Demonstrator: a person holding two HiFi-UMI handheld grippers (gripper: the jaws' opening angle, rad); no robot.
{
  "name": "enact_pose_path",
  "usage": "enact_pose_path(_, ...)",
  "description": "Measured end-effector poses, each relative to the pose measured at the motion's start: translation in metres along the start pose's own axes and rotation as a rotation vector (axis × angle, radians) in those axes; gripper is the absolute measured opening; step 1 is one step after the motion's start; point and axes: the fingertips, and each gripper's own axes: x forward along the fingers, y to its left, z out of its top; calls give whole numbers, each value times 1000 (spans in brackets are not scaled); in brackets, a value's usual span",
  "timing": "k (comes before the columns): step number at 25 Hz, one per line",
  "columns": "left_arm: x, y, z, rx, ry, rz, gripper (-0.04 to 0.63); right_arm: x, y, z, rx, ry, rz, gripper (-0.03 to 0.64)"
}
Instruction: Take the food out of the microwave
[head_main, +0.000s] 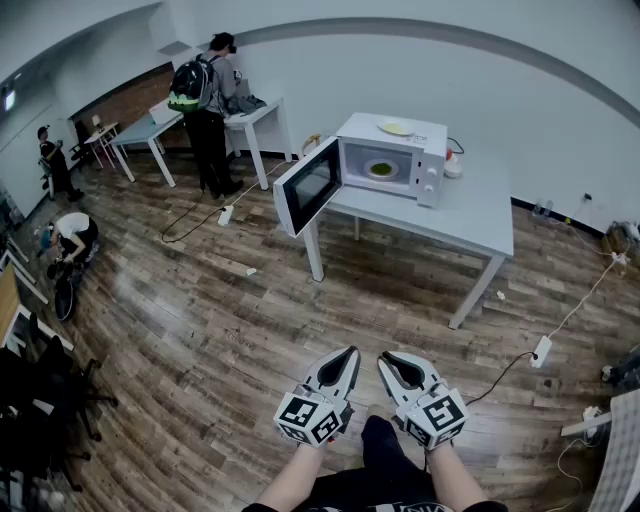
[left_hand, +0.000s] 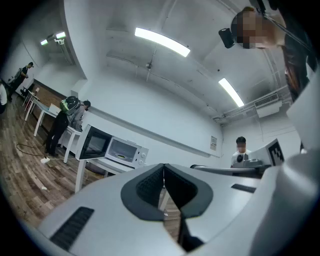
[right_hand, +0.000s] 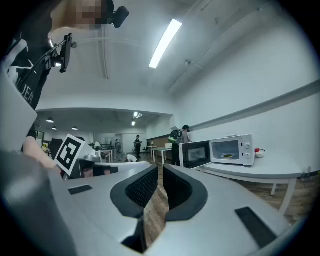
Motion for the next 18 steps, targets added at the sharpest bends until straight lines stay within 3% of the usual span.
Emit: enact_pose_path(18, 77, 54, 0, -5, 8, 26, 11, 64, -69, 0, 11, 22, 23, 52)
